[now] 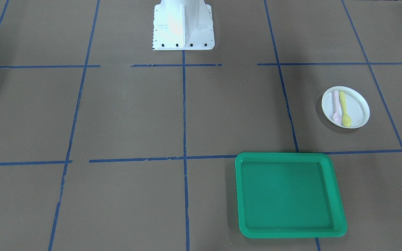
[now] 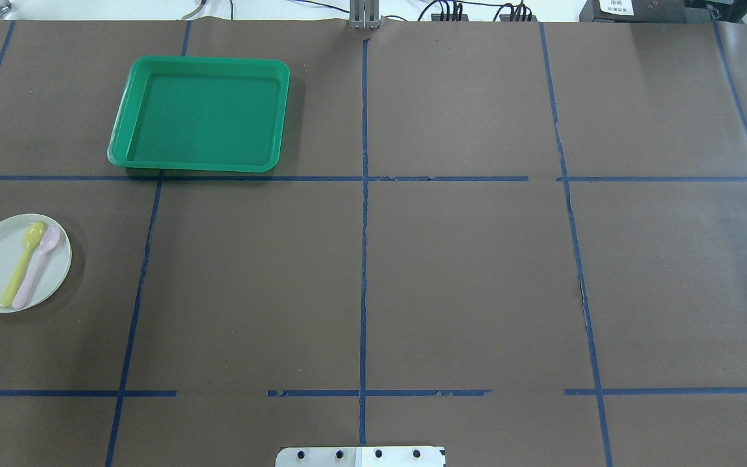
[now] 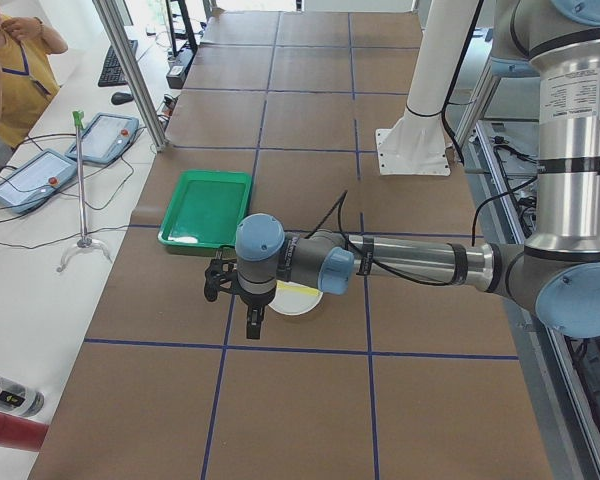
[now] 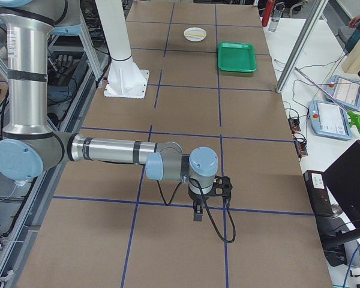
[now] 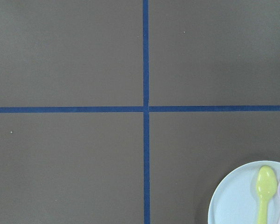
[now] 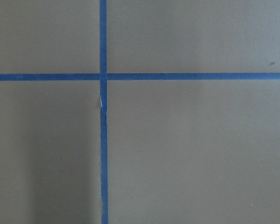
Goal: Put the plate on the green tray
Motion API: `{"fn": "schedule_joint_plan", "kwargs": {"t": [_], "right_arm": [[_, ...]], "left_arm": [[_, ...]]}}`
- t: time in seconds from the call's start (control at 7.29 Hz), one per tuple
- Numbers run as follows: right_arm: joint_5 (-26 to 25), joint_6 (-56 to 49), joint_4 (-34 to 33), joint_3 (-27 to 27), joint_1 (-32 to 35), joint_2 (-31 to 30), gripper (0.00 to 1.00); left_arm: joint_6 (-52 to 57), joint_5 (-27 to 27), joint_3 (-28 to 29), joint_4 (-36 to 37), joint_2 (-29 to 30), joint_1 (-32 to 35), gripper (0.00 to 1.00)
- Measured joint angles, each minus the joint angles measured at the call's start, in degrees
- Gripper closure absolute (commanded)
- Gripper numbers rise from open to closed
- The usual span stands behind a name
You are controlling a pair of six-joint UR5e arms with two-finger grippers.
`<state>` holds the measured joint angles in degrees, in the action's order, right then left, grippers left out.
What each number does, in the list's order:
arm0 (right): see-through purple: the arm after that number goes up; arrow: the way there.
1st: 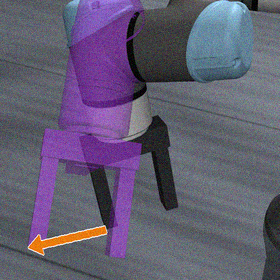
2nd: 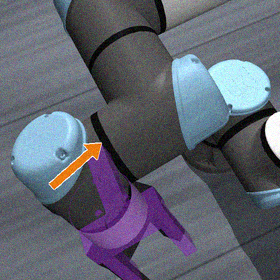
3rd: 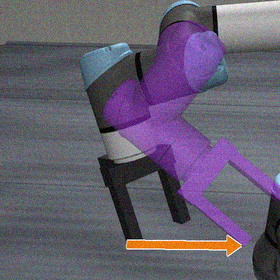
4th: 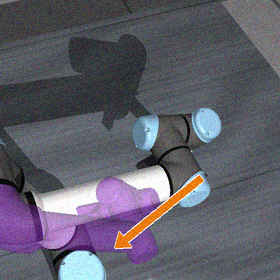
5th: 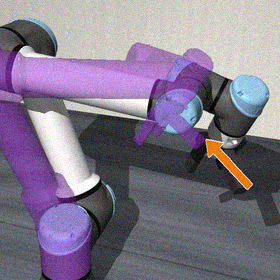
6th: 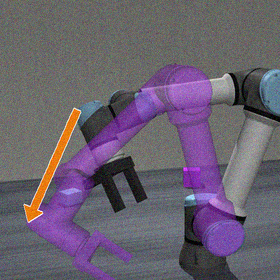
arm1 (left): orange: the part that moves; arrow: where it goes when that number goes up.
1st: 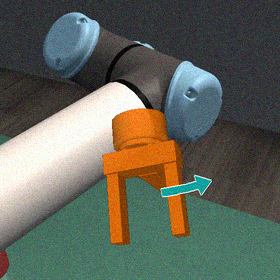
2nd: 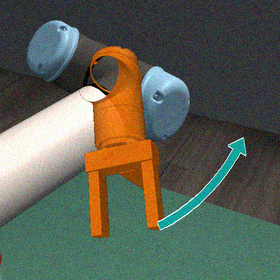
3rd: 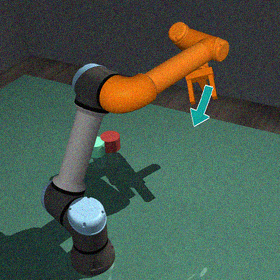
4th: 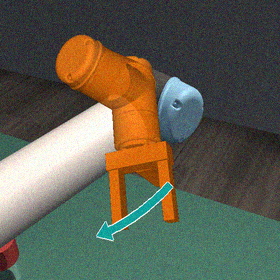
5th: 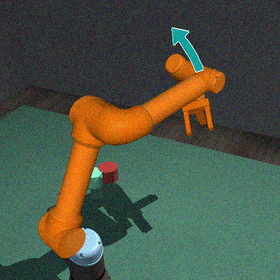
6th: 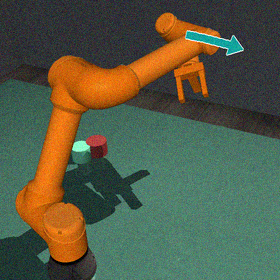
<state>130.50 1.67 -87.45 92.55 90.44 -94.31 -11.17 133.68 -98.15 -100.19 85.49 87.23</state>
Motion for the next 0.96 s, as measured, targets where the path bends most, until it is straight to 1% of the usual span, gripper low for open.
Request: {"fn": "schedule_joint_plan", "kwargs": {"t": [0.69,0.96], "right_arm": [[0.0,0.0,0.0,0.0,0.0,0.0,0.00],[-0.1,0.0,0.0,0.0,0.0,0.0,0.00]], "left_arm": [[0.0,0.5,0.1,-0.1,0.7,0.4,0.00],[0.0,2.7,-0.3,-0.2,0.4,0.5,0.00]]}}
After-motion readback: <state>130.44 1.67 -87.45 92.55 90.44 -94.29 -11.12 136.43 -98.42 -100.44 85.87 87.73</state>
